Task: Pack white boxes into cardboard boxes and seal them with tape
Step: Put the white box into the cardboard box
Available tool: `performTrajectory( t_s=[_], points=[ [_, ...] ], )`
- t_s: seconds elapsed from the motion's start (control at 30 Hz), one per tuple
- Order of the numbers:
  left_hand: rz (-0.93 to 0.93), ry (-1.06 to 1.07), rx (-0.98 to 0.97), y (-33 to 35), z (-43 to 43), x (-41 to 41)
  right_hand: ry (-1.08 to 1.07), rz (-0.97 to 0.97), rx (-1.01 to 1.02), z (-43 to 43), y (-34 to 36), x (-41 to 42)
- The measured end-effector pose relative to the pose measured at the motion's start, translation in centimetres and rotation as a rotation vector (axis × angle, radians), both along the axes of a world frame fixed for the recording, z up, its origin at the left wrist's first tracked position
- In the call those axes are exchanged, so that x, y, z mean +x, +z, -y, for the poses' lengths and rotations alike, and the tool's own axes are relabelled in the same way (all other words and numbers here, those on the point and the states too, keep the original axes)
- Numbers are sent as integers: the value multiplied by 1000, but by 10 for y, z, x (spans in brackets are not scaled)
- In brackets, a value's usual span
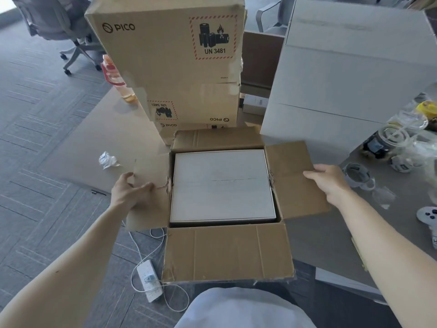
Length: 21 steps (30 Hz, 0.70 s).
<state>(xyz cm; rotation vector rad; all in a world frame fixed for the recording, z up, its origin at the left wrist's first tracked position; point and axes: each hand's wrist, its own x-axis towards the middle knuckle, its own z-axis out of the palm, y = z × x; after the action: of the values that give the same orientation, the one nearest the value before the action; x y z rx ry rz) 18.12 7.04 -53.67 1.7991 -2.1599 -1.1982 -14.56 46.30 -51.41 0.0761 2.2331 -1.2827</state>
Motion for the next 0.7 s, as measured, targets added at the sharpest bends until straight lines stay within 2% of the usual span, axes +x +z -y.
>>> performTrajectory(
  t_s=[0.1, 0.17, 0.3, 0.4, 0.47, 0.57, 0.7],
  points=[
    [-113, -11, -146, 27, 0, 1, 137, -42, -113, 7, 29, 1],
    [-193, -35, -169, 43, -5, -4, 240, -107, -184, 18, 45, 10],
    [-457, -115, 4, 65, -28, -19, 370, -151, -218, 46, 48, 36],
    [-547, -320, 161, 60, -48, -26, 519, -169, -125, 56, 33, 53],
    [-443, -497, 156, 48, -58, -25, 656, -199, -29, 55, 23, 63],
    [-153, -800, -20, 24, -63, -19, 858, -240, 130, 44, 2, 71],
    [183, -1023, -68, 6, -57, -5, 1041, -196, 269, 9, -16, 71]
  ],
)
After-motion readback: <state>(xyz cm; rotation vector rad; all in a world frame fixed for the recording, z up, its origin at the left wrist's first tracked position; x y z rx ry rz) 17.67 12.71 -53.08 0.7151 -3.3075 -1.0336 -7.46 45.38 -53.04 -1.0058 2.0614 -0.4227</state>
